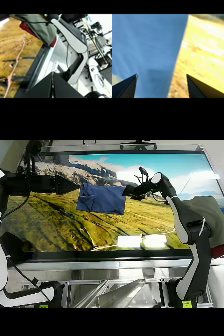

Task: Fold the shirts.

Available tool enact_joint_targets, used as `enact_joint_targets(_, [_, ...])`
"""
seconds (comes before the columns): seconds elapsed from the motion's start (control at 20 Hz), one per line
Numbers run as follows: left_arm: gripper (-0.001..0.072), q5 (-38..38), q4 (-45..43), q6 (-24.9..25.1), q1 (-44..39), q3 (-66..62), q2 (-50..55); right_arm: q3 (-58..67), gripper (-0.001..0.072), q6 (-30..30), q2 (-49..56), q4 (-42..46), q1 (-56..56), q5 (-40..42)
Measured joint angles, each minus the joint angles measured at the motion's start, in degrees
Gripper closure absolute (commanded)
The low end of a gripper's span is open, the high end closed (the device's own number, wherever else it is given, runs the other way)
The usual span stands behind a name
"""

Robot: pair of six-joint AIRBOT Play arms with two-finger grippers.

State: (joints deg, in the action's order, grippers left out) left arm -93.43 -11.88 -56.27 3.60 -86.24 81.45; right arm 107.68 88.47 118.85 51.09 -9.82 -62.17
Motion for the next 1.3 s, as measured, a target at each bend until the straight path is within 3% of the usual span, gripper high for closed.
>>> enact_joint_targets(0.15, [0.0694,0.3,0.0,0.2,-0.1,0.0,0.0,0.1,0.0017,0.0,3.5,-5.0,-0.7,1.5])
enact_joint_targets(0.2, [0.0694,0.3,0.0,0.2,0.0,0.0,0.0,0.1,0.0182,-1.0,4.3,-7.2,-1.2,2.3])
enact_joint_targets(0.25, [0.0694,0.4,0.0,0.3,0.0,0.0,0.0,0.1,0.0563,-1.9,5.0,-8.5,-1.7,3.0])
enact_joint_targets(0.3, [0.0694,0.4,-0.1,0.3,0.0,0.0,0.0,0.0,0.0699,-3.3,5.7,-9.7,-2.3,3.4])
enact_joint_targets(0.45, [0.0694,0.4,-0.1,0.3,0.1,0.0,0.0,0.9,0.0700,-7.7,5.5,-16.2,-3.2,3.7])
enact_joint_targets(0.65, [0.0694,0.4,-0.1,0.3,0.1,0.0,0.0,1.6,0.0701,-9.7,-2.3,-15.9,-2.3,1.6])
enact_joint_targets(1.0, [0.0694,-1.3,-0.2,-2.2,0.1,0.0,0.0,-0.3,0.0701,-4.2,-27.2,-5.7,7.0,-9.0])
enact_joint_targets(1.3, [0.0694,-4.7,-0.2,-5.5,0.1,0.0,0.0,-8.9,0.0700,-2.8,-47.8,-3.5,24.6,-13.1])
